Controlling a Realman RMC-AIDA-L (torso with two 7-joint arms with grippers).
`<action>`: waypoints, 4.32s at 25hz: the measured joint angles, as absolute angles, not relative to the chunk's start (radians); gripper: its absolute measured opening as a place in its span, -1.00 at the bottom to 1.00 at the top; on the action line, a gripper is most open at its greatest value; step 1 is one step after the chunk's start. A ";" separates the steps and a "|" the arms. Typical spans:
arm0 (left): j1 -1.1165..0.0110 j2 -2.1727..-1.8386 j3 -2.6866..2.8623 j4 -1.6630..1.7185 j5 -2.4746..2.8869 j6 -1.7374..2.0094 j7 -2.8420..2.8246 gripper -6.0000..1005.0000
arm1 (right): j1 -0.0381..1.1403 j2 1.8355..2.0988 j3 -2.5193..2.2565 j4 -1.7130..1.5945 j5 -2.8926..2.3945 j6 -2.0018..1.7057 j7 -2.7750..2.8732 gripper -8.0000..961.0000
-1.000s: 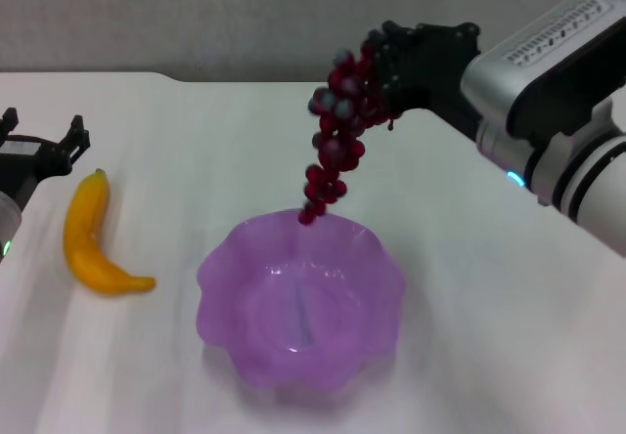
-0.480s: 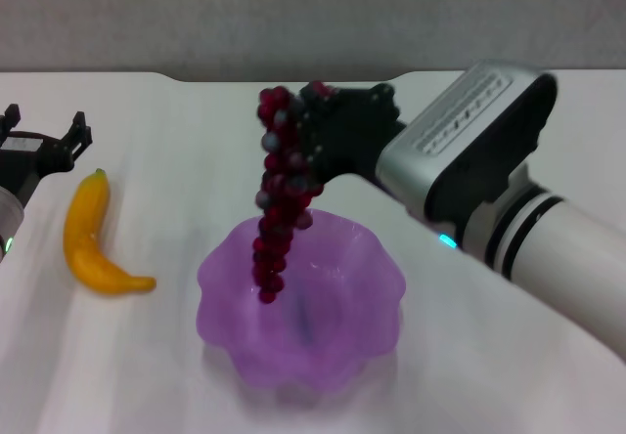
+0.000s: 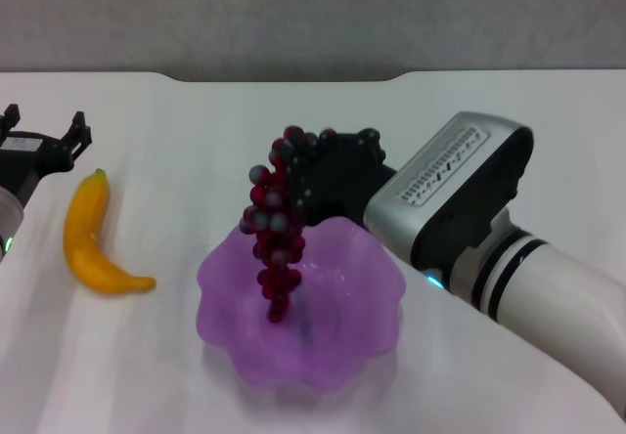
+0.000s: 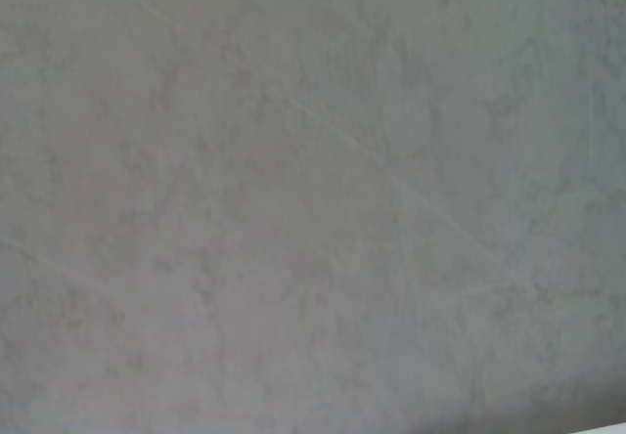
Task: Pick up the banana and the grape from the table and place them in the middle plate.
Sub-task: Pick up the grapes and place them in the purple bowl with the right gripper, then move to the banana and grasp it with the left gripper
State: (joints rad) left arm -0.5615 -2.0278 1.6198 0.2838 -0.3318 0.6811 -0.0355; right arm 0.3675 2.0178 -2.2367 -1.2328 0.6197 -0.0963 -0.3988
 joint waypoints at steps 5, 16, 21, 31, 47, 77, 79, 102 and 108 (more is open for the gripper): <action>-0.564 -2.028 1.620 0.284 -0.333 0.681 -0.038 0.75 | 0.425 2.017 -2.306 -1.147 0.620 -0.161 -0.324 -0.83; -0.570 -2.028 1.620 0.284 -0.333 0.682 -0.039 0.75 | 0.453 2.019 -2.359 -0.996 0.620 -0.217 -0.200 -0.83; -0.573 -2.028 1.620 0.285 -0.332 0.683 -0.040 0.75 | 0.463 2.020 -2.364 -0.953 0.620 -0.217 -0.181 -0.84; -0.581 -2.029 1.623 0.285 -0.331 0.683 -0.041 0.75 | 0.511 2.019 -2.367 -0.853 0.620 -0.241 -0.087 -0.73; -0.580 -2.029 1.623 0.285 -0.330 0.683 -0.037 0.75 | 0.517 2.015 -2.331 -0.761 0.621 -0.442 -0.067 0.22; -0.575 -2.029 1.620 0.282 -0.337 0.683 -0.044 0.74 | 0.416 2.018 -2.112 -0.560 0.870 -0.942 -0.050 0.86; -0.576 -2.030 1.622 0.282 -0.337 0.683 -0.046 0.74 | 0.415 2.019 -2.112 -0.553 0.903 -0.947 -0.048 0.86; -0.566 -2.028 1.628 0.405 -0.326 0.503 -0.048 0.75 | 0.453 2.014 -2.124 -0.396 0.947 -0.932 0.163 0.86; -0.550 -2.021 1.618 0.555 -0.328 0.268 -0.048 0.75 | 0.450 2.014 -2.124 -0.394 0.948 -0.936 0.162 0.86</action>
State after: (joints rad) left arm -0.5505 -2.0214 1.6176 0.5546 -0.3276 0.2677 -0.0476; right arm 0.4499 2.0141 -2.1244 -0.3941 0.9479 -0.9360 0.1622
